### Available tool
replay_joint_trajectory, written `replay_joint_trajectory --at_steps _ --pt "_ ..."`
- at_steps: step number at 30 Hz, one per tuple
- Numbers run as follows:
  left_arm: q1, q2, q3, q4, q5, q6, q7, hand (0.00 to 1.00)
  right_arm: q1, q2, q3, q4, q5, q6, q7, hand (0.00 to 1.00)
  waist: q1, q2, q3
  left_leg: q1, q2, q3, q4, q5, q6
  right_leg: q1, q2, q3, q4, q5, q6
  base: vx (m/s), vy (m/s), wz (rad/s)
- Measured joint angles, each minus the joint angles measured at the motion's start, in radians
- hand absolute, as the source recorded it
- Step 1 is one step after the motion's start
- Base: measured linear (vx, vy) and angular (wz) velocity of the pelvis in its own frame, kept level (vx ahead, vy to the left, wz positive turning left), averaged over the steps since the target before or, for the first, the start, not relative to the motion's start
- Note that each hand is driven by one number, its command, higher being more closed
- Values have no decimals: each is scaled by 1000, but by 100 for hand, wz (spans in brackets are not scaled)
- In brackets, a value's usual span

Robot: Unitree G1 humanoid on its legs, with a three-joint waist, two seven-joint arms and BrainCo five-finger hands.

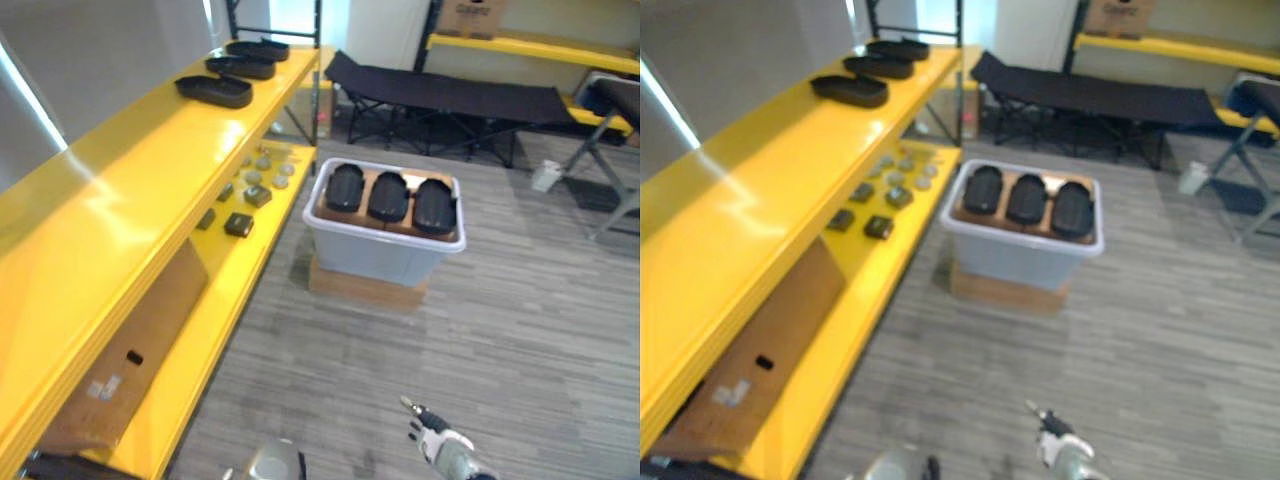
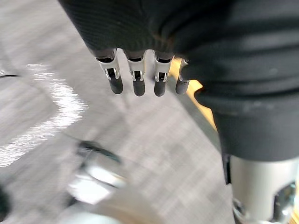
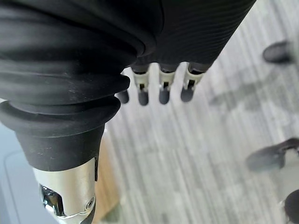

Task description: Walk over and take plastic housings, then place them on the shelf

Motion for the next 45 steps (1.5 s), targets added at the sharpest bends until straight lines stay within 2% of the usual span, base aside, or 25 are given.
replay_joint_trajectory --at_steps 3,4,9,11,12,13,15,19,20,21,22,24,25,27,28,29,30,33,35,37,38,40,42,44,45 --pt "-90 23 -90 -9 -30 -50 9 0 19 -7 -1 6 -39 -6 22 0 -40 1 -1 88 21 -7 -68 2 -4 -66 39 -83 -67 -53 -34 231 -8 18" --pt "-144 26 -128 -26 -56 -66 8 0 24 -10 -6 7 -38 -11 25 0 -54 4 -2 100 39 -11 -80 -3 -12 -102 66 -107 -183 -47 -34 245 -62 10" --pt "-257 -7 -158 -108 -120 -80 0 0 24 -9 -68 -31 -40 -14 42 0 -88 18 5 133 127 -5 -71 -52 -92 -213 114 -116 -525 177 -62 301 -130 -8" --pt "-246 -18 -158 -118 -130 -51 -7 0 42 8 -67 -47 -53 -8 62 0 -89 -14 -1 180 129 -9 -48 -110 -148 -181 89 -117 -542 334 -109 419 -287 5" --pt "-242 -20 -155 -113 -129 -45 -9 0 45 16 -67 -50 -59 -8 64 0 -90 -23 -2 189 133 -11 -31 -135 -163 -168 80 -117 -528 334 -48 393 -294 2" --pt "-233 -50 -157 -104 -129 -22 -13 0 37 -5 -69 -57 -67 -5 57 0 -87 43 8 196 195 -10 4 -151 -176 -167 129 -146 -482 317 -81 322 -253 7" --pt "-188 -116 -155 -91 -127 31 -6 0 44 -29 -77 -64 -67 2 56 0 -90 80 -6 188 235 -10 14 -120 -189 -192 153 -166 -422 205 -86 310 -231 4" --pt "-160 -132 -101 -59 -129 58 19 0 41 -6 -75 -61 -67 2 53 0 -82 53 -11 90 247 -71 233 30 -159 -171 149 -168 -379 109 -94 263 -247 2" --pt "-160 -133 -52 -60 -125 55 27 0 50 -7 -59 -58 -69 3 53 0 -81 61 -10 -11 262 -135 426 154 -158 -126 163 -164 -416 101 -100 257 -164 -16" --pt "-150 -130 -16 -57 -122 48 28 0 57 -18 -59 -62 -83 4 55 0 -76 79 -7 -91 291 -169 589 200 -170 -73 187 -158 -460 99 -104 269 -124 -21" --pt "-144 -124 -3 -56 -124 48 28 0 57 -24 -60 -61 -90 4 55 0 -74 88 -2 -120 296 -170 642 169 -166 -42 194 -153 -476 99 -110 375 -38 -33" --pt "-106 -109 15 -57 -125 46 23 0 63 -26 -70 -38 -112 2 54 0 -66 88 -2 -172 287 -127 642 90 -165 30 191 -139 -527 102 -103 294 -5 -34" --pt "-80 -89 13 -51 -120 50 16 0 62 -25 -72 -26 -119 2 54 0 -58 80 -2 -192 248 -95 525 58 -162 60 174 -124 -553 105 -90 312 107 -37" --pt "-60 -89 17 -55 -121 48 4 0 63 -28 -72 -25 -118 -6 51 0 -49 86 -4 -193 173 -78 190 76 -154 71 153 -111 -570 105 -52 366 181 -27" --pt "-55 -88 22 -43 -118 45 -8 0 58 -34 -80 -23 -117 -9 42 0 -36 87 -5 -177 139 -66 45 107 -127 74 145 -103 -567 93 -22 307 162 -6" --pt "-49 -59 20 -28 -105 42 -16 0 61 -10 -79 -25 -118 -8 35 0 -32 52 -14 -148 101 -46 -20 123 -118 81 115 -111 -581 104 -11 307 138 -4" --pt "-42 -40 20 -22 -98 37 -23 0 61 6 -79 -25 -118 -8 34 0 -27 24 -18 -142 80 -30 -45 126 -115 86 100 -125 -604 105 -12 253 62 0" --pt "-45 -18 16 -18 -67 16 -35 0 56 17 -79 -31 -116 -9 32 0 -25 -13 -10 -142 41 -32 -41 123 -106 129 68 -169 -644 120 6 286 68 27" --pt "-57 -12 -4 -16 -26 -3 -36 0 57 9 -79 -26 -118 -12 31 0 -23 -8 -10 -109 31 -34 -71 86 -61 120 57 -172 -572 118 10 221 105 27" --pt "-61 -6 -63 -16 11 -34 -33 0 60 -2 -68 -23 -156 -24 33 0 -31 16 -10 -68 42 -65 -106 79 -53 24 23 -164 -310 116 12 134 113 35" --pt "-70 10 -114 -18 10 -36 -25 0 70 0 -62 -26 -179 -48 33 0 -44 11 -7 -51 41 -91 -108 76 -55 -21 -3 -161 -181 87 3 104 18 58" --pt "-99 52 -170 -19 8 -37 -12 0 69 3 -52 -15 -198 -48 38 0 -62 -8 -11 -50 45 -145 -105 73 -60 -27 12 -164 -220 13 -12 113 -37 87" --pt "-164 79 -222 -27 -38 -40 -3 0 70 2 -38 9 -219 -73 50 0 -62 -21 -9 -60 66 -217 -103 73 -82 -52 68 -122 -355 3 -20 85 -126 97" --pt "-191 83 -241 -30 -51 -41 -4 0 70 1 -24 9 -222 -93 60 0 -74 -25 -9 -81 65 -259 -102 74 -100 -67 94 -66 -446 46 -12 35 -189 79" --pt "-202 93 -264 -43 -51 -46 -4 0 71 6 -7 14 -246 -107 88 0 -74 -65 -15 -92 30 -291 -105 73 -117 -82 78 -27 -496 167 7 54 -290 71"
